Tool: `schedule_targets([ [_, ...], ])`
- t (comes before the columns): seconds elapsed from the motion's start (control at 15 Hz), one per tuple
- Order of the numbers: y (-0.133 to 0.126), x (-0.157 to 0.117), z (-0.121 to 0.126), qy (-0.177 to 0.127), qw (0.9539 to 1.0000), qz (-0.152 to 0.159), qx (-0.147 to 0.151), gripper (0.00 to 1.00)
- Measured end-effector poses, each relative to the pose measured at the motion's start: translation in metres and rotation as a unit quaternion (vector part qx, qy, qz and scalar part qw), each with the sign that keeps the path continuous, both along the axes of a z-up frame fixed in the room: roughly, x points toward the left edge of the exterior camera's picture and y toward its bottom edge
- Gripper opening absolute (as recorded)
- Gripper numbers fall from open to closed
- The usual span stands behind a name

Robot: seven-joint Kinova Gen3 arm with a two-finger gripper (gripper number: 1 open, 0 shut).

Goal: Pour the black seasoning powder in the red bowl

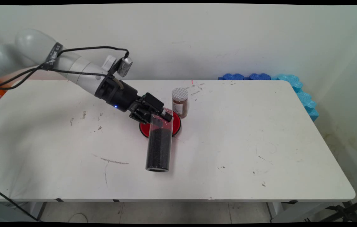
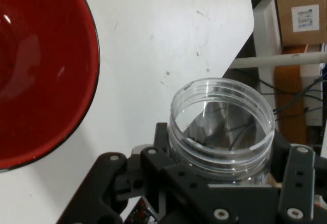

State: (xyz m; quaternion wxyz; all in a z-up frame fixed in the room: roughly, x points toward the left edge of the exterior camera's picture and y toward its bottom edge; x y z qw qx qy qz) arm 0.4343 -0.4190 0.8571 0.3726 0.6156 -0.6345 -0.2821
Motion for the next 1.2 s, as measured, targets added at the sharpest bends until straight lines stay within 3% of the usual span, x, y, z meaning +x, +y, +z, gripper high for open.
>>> schedule_targets([
  [0.67, -0.0048, 0.005, -0.0032, 0.018, 0.9972, 0.021, 0.07, 0.0],
  [1.2, -0.0084, 0.0098, -0.0057, 0.029, 0.9908, 0.052, 0.122, 0.0],
])
